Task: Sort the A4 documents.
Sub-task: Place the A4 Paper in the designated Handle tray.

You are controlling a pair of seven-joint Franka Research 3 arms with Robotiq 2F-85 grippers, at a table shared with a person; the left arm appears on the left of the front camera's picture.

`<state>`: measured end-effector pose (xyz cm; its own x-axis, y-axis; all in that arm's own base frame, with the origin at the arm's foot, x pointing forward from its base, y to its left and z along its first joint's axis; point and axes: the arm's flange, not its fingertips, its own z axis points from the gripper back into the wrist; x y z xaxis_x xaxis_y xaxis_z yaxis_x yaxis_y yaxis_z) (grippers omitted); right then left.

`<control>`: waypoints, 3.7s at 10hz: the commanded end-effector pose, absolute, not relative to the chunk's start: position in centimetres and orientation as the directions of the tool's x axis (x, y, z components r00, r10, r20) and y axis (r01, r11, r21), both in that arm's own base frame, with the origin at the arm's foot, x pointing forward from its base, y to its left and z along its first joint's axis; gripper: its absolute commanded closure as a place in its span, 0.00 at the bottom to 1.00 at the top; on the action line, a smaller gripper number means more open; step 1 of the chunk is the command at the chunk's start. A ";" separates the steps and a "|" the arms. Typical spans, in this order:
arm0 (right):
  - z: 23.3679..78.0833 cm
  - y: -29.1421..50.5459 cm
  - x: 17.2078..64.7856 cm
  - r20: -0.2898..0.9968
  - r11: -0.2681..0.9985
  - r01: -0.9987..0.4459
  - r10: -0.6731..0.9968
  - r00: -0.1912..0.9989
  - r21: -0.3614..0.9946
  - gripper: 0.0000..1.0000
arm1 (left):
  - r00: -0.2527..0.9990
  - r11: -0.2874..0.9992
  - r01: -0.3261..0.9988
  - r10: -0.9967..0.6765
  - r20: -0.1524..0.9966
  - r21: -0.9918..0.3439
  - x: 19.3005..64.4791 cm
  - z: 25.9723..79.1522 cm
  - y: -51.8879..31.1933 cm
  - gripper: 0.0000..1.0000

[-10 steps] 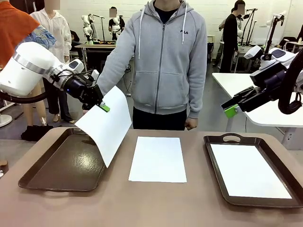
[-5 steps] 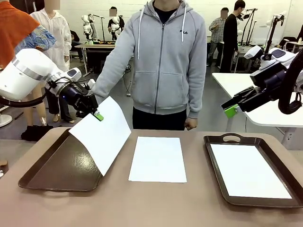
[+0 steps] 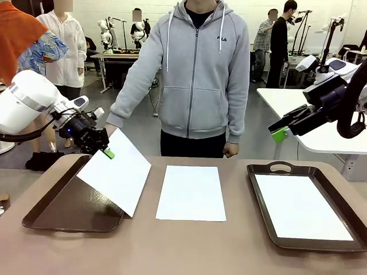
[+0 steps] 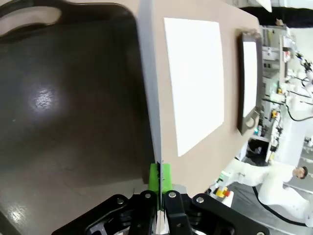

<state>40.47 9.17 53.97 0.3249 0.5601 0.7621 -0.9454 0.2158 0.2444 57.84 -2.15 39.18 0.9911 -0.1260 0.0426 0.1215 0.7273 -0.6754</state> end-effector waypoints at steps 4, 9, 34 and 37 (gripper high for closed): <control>53.8 9.2 40.3 0.763 0.211 -0.948 0.563 0.318 0.240 0.00 | 0.996 0.872 0.094 -0.084 0.043 -0.480 56.7 39.0 0.0 0.99; 53.8 9.2 40.3 0.763 0.211 -0.948 0.563 0.318 0.240 0.00 | 0.995 0.918 0.103 -0.102 0.023 -0.382 56.5 38.4 0.5 0.99; 53.8 9.2 40.3 0.763 0.211 -0.948 0.563 0.318 0.240 0.00 | 0.999 0.966 0.032 -0.029 0.015 -0.258 56.2 35.5 2.2 0.00; 53.8 9.2 40.3 0.763 0.211 -0.948 0.563 0.318 0.240 0.00 | 0.999 0.962 0.031 -0.027 0.019 -0.270 56.0 35.6 2.5 0.00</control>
